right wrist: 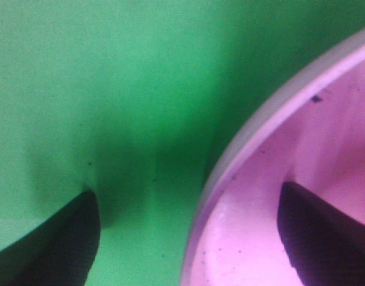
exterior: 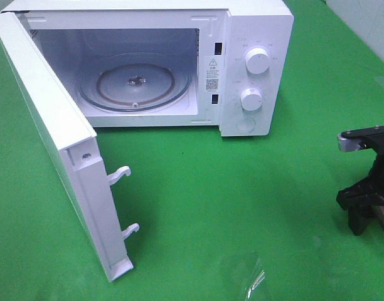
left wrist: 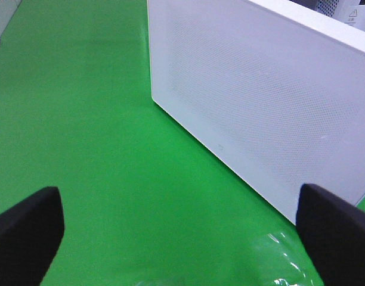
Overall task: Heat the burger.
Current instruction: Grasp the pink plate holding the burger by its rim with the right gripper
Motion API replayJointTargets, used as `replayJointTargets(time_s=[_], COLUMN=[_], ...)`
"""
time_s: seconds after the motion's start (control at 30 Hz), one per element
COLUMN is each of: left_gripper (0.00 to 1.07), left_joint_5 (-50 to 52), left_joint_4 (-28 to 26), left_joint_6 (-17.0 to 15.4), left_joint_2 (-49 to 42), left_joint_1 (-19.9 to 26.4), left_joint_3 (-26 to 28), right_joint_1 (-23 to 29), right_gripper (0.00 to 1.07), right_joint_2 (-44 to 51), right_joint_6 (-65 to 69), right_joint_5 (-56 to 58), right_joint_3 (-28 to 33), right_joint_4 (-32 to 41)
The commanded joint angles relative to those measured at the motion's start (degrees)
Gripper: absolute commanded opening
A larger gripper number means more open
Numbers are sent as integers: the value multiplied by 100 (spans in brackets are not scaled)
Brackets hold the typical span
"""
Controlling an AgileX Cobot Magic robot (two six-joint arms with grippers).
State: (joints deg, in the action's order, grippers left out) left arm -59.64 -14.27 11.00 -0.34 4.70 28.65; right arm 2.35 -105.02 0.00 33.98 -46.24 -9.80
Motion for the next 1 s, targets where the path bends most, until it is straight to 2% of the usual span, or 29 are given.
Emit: replayJointTargets(time_s=[0.03,0.13,0.27,0.3,0.33,0.37,0.4,0.43,0.47,0.5,0.53,0.57,0.6,1.0], left_gripper=[98,98,98,98,98,98,98,98,98,98,98,98,98,98], left_joint_5=[0,0,0,0,0,0,0,0,0,0,0,0,0,0], left_joint_4=[-17,-17,-17,-17,-17,-17,-17,-17,-17,-17,-17,-17,-17,-17], left_joint_6=[-34,-34,-34,-34,-34,-34,-34,-34,-34,-34,-34,-34,-34,-34], left_joint_2=[-109,-109,-109,-109,-109,-109,-109,-109,-109,-109,-109,-109,-109,-109], left_joint_1=[-40,-40,-40,-40,-40,-40,-40,-40,-40,-40,-40,-40,-40,-40], left_joint_3=[-11,-11,-11,-11,-11,-11,-11,-11,-11,-11,-11,-11,-11,-11], right_joint_1=[-29,-29,-29,-29,-29,-29,-29,-29,-29,-29,-29,-29,-29,63], right_gripper=[76,75,67,57,57,43,37,37,22,22,9,9,0,0], right_joint_2=[-52,-52,-52,-52,-52,-52,-52,-52,-52,-52,-52,-52,-52,-29], right_joint_6=[40,40,172,315,315,441,464,464,464,464,464,464,470,751], right_joint_5=[-69,-52,-11,40,40,74,80,80,80,80,80,80,103,286], right_joint_3=[103,103,132,132,132,132,132,132,132,132,132,132,132,132], right_joint_4=[23,23,-6,-63,-63,-172,-178,-178,-212,-212,-223,-223,-223,-355])
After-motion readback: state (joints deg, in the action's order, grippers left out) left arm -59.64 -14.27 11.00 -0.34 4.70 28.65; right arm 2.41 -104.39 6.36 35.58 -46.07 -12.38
